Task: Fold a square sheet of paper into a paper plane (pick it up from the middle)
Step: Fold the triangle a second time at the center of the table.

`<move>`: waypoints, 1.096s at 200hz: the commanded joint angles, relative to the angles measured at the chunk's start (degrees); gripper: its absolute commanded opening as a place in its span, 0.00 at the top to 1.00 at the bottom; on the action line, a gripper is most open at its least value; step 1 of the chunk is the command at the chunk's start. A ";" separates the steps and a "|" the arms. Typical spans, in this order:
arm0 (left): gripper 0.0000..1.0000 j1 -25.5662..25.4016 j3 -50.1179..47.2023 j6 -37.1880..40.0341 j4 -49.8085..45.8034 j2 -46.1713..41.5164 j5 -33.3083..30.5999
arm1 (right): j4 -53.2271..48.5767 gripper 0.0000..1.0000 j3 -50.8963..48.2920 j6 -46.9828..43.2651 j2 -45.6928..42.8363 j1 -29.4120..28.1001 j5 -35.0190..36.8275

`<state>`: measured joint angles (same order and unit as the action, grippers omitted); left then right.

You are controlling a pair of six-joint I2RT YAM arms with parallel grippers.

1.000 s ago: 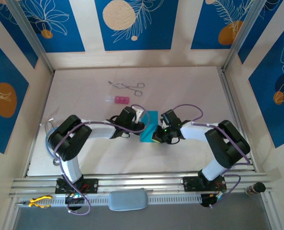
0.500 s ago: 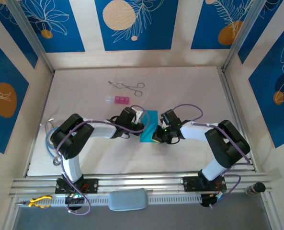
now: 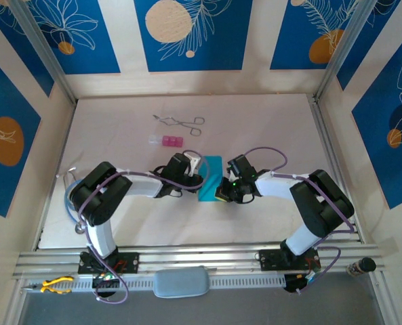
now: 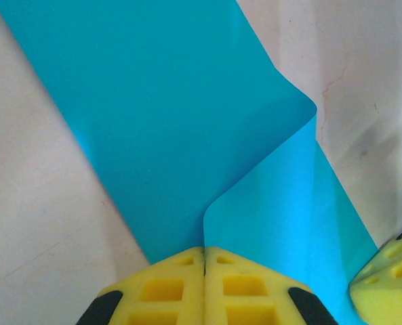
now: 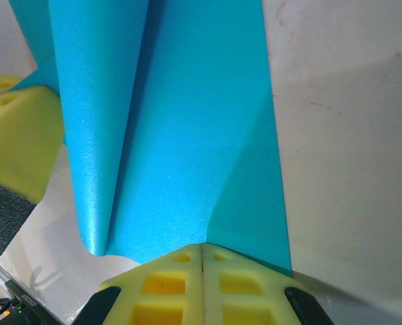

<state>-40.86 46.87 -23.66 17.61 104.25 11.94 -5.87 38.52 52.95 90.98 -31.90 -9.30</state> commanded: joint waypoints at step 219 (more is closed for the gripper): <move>1.00 1.09 0.13 1.25 3.05 0.68 0.93 | -6.26 1.00 -0.01 -0.83 3.20 -0.27 1.25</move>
<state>-40.71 46.11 -23.49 19.31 104.22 11.97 -6.92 39.40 52.95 91.72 -31.90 -10.11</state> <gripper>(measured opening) 0.061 0.045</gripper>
